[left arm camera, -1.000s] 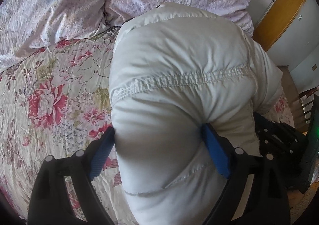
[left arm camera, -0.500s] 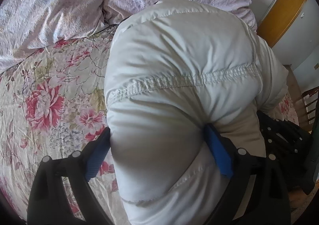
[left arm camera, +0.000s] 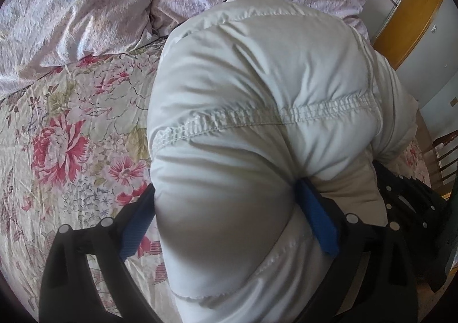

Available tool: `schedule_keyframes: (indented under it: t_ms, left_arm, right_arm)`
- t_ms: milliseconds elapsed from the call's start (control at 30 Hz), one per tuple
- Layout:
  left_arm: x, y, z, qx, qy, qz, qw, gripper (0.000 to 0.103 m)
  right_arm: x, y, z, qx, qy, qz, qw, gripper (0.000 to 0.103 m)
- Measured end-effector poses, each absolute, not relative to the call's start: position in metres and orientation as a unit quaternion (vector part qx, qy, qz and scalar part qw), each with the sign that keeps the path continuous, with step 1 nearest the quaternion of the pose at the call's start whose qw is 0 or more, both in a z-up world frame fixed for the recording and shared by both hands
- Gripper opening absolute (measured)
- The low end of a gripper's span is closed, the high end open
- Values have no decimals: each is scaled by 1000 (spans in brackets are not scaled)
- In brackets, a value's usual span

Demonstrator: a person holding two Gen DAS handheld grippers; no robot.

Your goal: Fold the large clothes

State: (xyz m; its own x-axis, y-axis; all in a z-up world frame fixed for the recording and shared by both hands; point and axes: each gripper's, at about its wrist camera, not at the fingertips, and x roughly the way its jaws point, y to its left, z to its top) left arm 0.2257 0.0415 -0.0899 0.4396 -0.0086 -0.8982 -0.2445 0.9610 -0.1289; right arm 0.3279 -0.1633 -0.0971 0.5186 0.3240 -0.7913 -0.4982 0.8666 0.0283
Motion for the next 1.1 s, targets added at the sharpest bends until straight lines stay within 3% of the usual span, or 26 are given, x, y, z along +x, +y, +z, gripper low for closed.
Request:
schedule_keyframes:
  t_ms: [500, 633, 733, 767, 800, 833, 967, 1100]
  left_arm:
    - [219, 48, -71, -114, 522, 76, 842, 99]
    - [212, 58, -58, -116, 518, 75, 844, 99]
    - [208, 66, -52, -124, 518, 76, 843, 99]
    - [206, 71, -49, -130, 517, 77, 843, 99]
    - [204, 75, -48, -138, 516, 77, 842, 99]
    - [202, 82, -46, -148, 515, 78, 841, 99]
    - [197, 96, -48, -181, 518, 68, 833, 99]
    - [196, 96, -56, -195, 527, 51, 826, 99]
  right_arm:
    - [323, -172, -81, -93, 436, 244, 861, 15]
    - [325, -188, -65, -50, 452, 260, 852, 29]
    - [326, -199, -51, -20, 454, 266, 850, 48]
    - [326, -203, -46, -12, 452, 268, 851, 62]
    - [326, -206, -41, -10, 450, 259, 855, 87]
    - [327, -211, -35, -11, 444, 238, 864, 93]
    - [344, -234, -29, 43, 468, 234, 851, 100]
    - [374, -244, -62, 103, 558, 231, 791, 100]
